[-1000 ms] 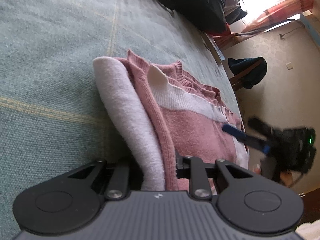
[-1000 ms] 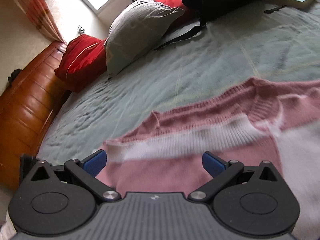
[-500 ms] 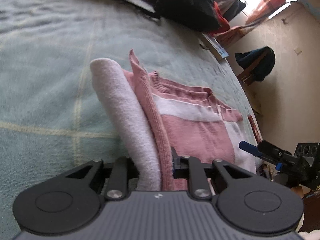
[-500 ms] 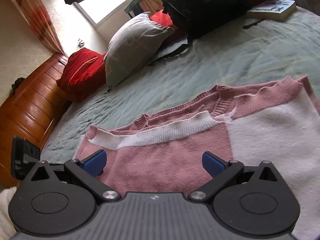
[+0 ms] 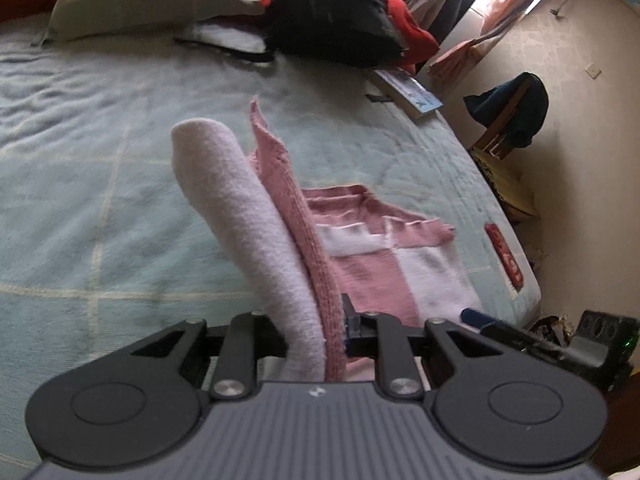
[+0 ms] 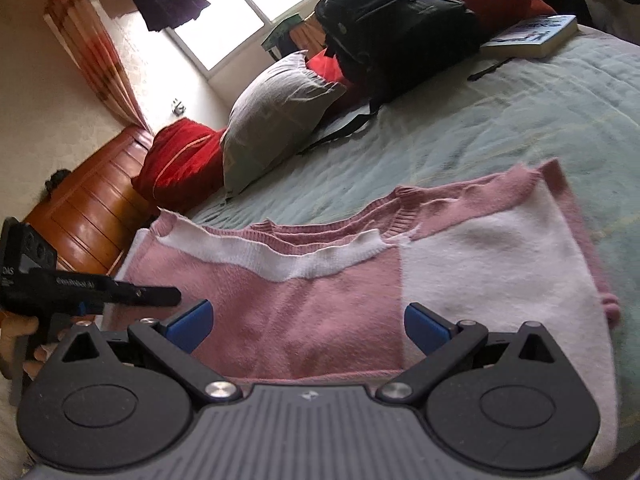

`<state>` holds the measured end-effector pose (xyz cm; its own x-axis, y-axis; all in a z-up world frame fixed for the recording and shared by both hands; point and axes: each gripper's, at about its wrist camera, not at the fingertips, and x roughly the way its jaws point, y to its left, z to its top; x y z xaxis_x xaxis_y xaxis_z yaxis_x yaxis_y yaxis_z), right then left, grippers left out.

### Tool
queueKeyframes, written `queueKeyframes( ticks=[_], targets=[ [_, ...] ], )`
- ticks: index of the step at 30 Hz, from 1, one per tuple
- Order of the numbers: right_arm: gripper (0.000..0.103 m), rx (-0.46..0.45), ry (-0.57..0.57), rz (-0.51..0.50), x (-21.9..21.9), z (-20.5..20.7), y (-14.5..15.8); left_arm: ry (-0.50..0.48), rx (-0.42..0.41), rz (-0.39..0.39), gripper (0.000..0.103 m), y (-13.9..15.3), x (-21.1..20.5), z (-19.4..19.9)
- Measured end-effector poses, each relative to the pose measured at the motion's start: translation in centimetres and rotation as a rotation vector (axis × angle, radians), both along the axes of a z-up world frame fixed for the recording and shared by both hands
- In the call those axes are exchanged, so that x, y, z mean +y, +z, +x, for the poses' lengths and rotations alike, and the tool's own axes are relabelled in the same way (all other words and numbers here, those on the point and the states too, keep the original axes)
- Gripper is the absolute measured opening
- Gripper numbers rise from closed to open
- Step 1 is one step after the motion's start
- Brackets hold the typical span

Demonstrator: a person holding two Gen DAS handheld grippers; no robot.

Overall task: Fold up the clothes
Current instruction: 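Lift the side edge with the left tool and fold it over the sweater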

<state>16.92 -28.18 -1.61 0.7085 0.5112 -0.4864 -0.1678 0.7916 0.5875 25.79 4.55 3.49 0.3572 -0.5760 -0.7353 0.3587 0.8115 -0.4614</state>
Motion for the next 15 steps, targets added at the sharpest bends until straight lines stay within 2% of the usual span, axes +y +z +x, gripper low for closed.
queueKeyframes(
  ticks=[8, 15],
  targets=[
    [0.103, -0.013, -0.077, 0.064, -3.9, -2.3, -1.0, -0.061, -0.028, 0.034, 0.020, 2.2, -5.7, -1.8],
    [0.103, -0.022, -0.087, 0.088, -6.2, -3.6, -1.7, -0.105, -0.002, 0.062, 0.020, 2.6, -10.3, -2.1]
  ],
)
